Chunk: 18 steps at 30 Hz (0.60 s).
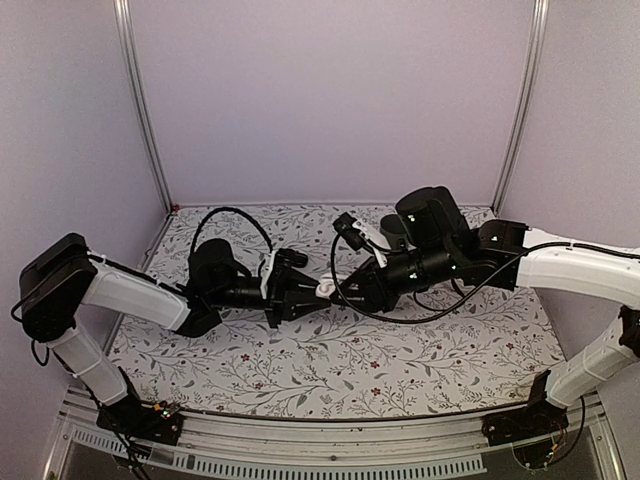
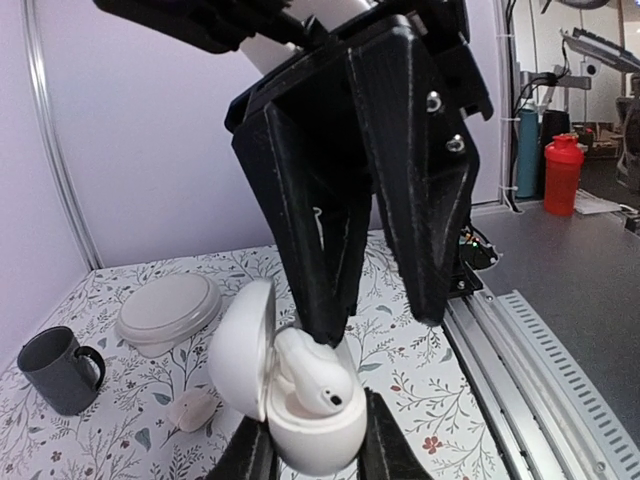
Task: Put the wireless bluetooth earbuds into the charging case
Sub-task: Adjust the left earbud in the left side groove of the charging case.
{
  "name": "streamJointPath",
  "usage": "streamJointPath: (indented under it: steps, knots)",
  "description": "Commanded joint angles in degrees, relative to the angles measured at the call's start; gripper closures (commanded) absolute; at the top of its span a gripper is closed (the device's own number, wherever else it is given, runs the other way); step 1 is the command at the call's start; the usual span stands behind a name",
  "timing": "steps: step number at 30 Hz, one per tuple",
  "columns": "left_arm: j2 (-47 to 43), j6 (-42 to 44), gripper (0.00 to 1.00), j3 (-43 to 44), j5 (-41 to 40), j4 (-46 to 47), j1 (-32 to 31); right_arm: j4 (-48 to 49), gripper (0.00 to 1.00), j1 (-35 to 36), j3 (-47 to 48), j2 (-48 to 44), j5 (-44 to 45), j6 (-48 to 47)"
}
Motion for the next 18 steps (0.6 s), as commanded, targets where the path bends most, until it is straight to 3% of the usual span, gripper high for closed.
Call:
streamJointPath:
  steps: [1,9,18]
  knots:
    - [0.99,-3.26,1.00,1.85,0.86,1.26,-0.81,0.79,0.69,-0.41,2.49,0.79,6.28,0.50]
    - [1.68,-3.30,1.00,3.89,-5.31,-4.52,-1.40,1.02,0.76,-0.38,2.59,1.64,8.78,6.72]
    - [2.41,-3.67,1.00,6.31,-10.45,-10.58,-1.58,-2.56,0.74,-0.38,5.07,3.55,12.44,13.86]
